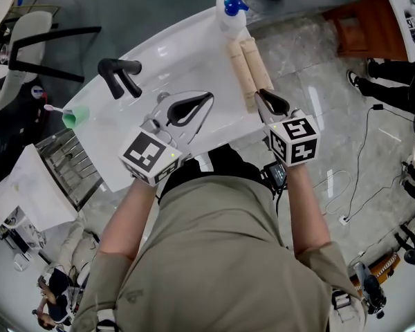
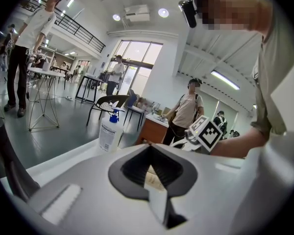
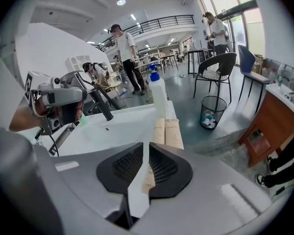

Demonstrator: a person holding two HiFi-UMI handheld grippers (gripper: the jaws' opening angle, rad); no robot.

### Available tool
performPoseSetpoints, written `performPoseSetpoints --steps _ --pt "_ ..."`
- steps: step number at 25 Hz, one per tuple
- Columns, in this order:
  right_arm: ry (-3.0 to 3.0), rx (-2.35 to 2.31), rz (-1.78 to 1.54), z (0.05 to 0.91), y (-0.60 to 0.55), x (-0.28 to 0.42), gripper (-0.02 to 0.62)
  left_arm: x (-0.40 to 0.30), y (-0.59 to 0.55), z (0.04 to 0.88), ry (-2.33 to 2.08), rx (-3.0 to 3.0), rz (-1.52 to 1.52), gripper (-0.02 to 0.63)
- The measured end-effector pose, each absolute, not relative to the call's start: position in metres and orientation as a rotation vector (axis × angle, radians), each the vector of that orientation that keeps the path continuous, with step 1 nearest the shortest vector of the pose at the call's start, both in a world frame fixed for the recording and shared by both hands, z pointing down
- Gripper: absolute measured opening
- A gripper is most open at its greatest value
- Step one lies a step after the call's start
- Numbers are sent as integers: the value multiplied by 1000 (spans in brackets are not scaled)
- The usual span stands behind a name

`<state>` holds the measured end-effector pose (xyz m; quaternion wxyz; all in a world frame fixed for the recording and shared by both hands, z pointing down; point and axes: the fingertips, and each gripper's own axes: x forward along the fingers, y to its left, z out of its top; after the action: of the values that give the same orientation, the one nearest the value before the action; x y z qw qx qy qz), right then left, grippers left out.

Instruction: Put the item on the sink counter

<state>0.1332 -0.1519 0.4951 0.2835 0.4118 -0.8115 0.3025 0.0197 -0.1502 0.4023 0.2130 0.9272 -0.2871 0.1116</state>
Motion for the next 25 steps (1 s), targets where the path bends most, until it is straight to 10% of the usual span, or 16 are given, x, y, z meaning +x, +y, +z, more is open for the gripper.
performPoseSetpoints --steps 25 --pt "-2298 1153 787 456 -153 120 11 25 -150 387 -738 2630 306 5"
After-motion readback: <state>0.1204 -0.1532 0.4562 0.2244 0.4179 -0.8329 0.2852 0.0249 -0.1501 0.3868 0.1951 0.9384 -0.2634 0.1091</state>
